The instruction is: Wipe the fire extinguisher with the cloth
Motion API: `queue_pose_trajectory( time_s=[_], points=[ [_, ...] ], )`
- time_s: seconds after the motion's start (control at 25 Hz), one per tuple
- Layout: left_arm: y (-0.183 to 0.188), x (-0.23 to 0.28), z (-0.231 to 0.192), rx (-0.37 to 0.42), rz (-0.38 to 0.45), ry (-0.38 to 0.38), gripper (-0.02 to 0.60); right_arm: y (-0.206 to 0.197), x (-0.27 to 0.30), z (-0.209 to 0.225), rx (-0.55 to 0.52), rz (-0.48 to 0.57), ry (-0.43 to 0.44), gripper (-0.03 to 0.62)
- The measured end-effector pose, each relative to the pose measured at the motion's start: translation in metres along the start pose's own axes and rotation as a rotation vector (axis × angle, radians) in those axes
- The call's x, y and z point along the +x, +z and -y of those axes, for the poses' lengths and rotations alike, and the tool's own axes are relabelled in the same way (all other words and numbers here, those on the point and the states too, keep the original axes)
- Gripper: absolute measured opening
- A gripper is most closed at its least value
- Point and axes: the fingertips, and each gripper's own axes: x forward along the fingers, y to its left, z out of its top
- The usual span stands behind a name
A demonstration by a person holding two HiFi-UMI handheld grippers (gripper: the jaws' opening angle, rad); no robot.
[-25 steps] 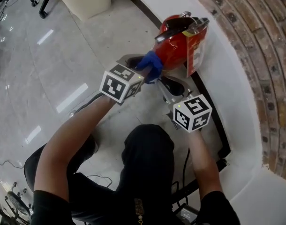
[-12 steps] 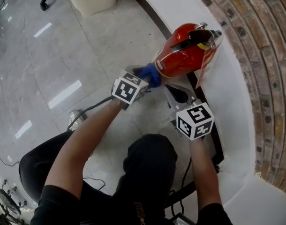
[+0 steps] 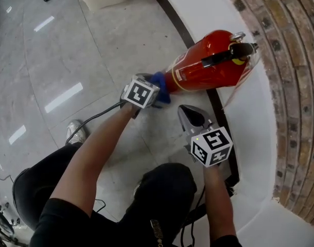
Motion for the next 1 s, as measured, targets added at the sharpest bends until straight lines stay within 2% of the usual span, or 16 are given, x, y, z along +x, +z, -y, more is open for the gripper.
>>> queue_pose_trajectory(
  time_s=[0.24,0.44,0.52,0.72,0.92,1.0],
  points=[
    [0.051,-0.029,0.007,0.095,0.096,-0.078,0.103,0.011,0.006,-0.004,-0.013,0.018,0.03,0.003],
    [0.105,-0.067,0.022,0.268,0.121,-0.139,0.101,0.033,0.016,-0.019,-0.029,0.069,0.071,0.003],
    [0.122,-0.084,0.03,0.311,0.13,-0.166,0.101,0.039,0.018,-0.027,-0.034,0.08,0.085,0.003],
    [0.169,-0.128,0.05,0.356,0.201,-0.231,0.101,0.061,0.016,-0.039,-0.07,0.098,0.093,0.003],
    [0.216,-0.172,0.067,0.34,0.349,-0.324,0.101,0.085,0.011,-0.043,-0.129,0.101,0.066,0.003],
    [0.229,-0.182,0.07,0.359,0.388,-0.345,0.101,0.093,0.011,-0.044,-0.154,0.096,0.059,0.003]
  ],
)
